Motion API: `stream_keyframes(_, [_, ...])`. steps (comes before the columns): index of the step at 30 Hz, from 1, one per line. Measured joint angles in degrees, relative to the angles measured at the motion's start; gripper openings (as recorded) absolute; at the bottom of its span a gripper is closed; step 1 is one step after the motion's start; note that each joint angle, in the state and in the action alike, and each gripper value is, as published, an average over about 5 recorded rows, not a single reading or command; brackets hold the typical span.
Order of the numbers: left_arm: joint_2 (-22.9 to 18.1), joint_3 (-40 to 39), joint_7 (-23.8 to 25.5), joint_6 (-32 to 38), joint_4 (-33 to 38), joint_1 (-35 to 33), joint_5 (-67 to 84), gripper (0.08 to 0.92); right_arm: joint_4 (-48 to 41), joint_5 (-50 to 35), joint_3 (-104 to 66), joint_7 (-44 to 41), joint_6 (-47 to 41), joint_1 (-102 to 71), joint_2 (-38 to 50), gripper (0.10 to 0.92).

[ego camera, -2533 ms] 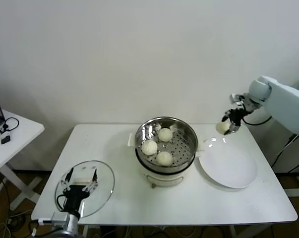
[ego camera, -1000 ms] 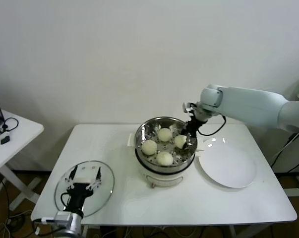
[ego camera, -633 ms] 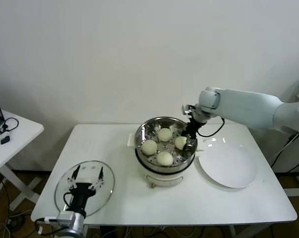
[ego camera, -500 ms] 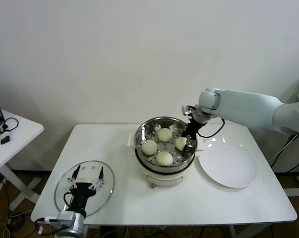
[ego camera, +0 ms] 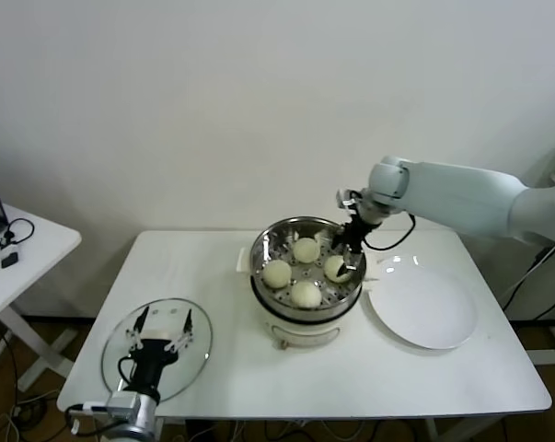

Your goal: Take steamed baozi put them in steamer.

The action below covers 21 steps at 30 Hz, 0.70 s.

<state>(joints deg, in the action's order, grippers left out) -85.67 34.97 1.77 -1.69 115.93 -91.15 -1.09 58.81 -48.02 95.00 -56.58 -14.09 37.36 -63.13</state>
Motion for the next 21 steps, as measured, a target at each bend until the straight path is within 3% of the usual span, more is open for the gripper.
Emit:
stream_keyframes(12, [-0.18,-0.47,-0.34,-0.84,0.53,1.03,0.32,0.823,3.1,-1.95,-3.5,2.21,0.24,1.34,3.26,0.823])
stream_keyframes(21, [0.35,-0.16,-0.54,-1.54,0.74,1.94,0.15,0.823,9.68,-1.78,-10.73,7.96,1.04,-0.68,11.16,0.823])
